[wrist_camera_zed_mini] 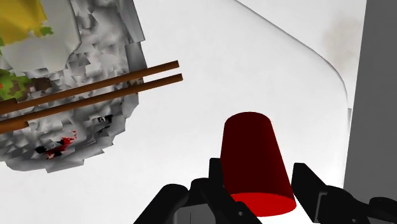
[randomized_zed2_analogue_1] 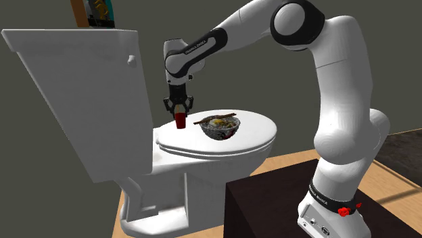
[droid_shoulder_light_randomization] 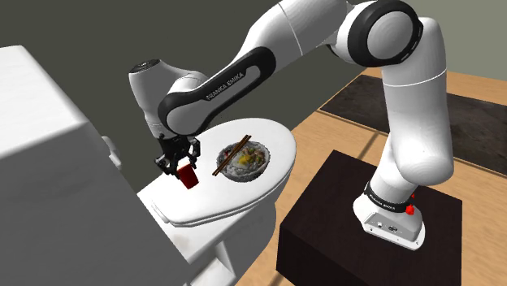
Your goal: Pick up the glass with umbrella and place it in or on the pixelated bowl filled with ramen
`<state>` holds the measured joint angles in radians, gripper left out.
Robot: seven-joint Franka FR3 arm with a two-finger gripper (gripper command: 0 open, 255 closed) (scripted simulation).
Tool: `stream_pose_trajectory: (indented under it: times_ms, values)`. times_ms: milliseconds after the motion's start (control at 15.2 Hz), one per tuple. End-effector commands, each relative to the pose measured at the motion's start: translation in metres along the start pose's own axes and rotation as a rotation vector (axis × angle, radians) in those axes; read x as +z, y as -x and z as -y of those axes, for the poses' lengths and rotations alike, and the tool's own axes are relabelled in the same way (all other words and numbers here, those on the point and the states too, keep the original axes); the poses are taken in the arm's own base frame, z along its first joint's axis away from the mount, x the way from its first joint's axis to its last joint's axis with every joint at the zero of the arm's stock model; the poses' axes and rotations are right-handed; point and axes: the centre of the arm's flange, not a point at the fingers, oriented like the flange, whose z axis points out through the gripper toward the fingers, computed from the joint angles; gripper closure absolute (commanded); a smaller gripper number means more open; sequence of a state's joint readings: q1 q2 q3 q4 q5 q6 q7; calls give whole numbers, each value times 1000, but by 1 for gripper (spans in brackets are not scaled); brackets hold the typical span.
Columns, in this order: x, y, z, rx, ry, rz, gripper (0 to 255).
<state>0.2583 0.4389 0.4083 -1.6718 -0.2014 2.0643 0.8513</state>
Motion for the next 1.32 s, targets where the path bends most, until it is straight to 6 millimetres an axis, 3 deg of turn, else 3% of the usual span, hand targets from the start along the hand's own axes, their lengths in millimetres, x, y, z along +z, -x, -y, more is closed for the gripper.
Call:
stream_pose_trajectory:
  times_ms: [0, 1254]
  values:
    - [-12, 0, -1, 0, 0, 0, 255]
    - [-112, 0, -2, 0, 0, 0, 255]
